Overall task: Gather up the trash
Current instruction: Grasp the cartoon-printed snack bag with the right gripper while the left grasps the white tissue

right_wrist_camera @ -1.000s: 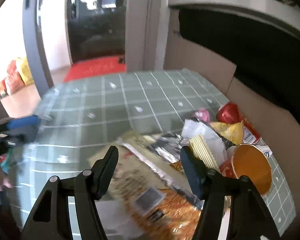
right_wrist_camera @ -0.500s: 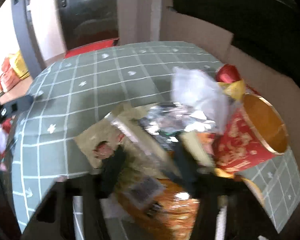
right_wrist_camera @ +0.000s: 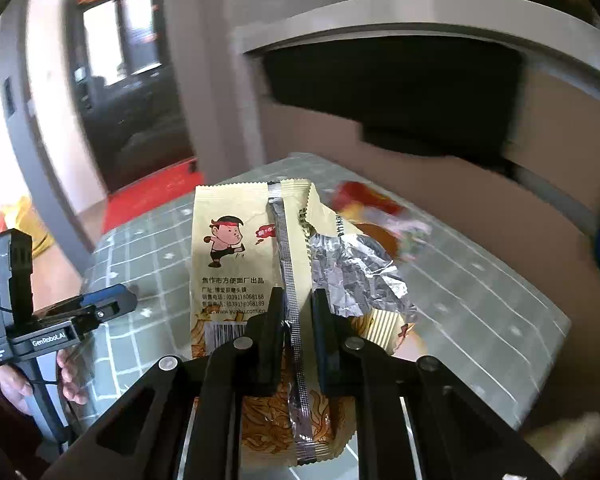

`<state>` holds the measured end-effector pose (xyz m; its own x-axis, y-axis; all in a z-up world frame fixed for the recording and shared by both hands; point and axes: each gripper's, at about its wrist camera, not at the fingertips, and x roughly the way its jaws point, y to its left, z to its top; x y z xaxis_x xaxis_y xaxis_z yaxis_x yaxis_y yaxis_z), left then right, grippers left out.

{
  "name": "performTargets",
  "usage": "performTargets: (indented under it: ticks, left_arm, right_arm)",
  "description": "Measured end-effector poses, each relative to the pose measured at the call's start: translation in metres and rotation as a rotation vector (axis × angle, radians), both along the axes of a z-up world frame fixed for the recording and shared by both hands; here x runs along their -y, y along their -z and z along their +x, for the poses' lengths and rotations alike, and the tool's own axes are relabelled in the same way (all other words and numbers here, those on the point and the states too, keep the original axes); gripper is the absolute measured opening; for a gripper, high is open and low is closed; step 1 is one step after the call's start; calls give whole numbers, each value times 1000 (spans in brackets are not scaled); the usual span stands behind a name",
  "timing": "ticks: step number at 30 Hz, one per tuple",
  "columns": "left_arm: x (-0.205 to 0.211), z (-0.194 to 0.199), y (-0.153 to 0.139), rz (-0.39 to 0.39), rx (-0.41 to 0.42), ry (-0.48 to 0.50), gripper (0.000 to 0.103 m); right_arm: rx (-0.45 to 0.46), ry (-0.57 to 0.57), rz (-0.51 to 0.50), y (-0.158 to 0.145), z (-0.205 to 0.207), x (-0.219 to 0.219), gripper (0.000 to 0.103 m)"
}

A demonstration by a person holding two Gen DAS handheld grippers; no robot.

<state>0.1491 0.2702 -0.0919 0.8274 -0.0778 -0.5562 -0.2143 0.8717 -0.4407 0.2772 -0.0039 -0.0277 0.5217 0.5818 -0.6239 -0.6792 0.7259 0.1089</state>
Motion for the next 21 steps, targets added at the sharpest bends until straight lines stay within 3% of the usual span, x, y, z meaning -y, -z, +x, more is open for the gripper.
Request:
performTargets:
  ticks: [6,10,17,21]
  left_arm:
    - [36,30,-1,24,-43,117,59]
    - [56,48,1,79,-83,127,59]
    - [80,84,14,140,-163,121,57]
    - [88,98,22,150,-207,121,51]
  right_arm:
    - [-39,142,-10,25,1,53,12]
    - [-119,211,36,52,9,84,12]
    - [-189,232,75,90,6,99,12]
    - [-207,204,118,97,2,105,23]
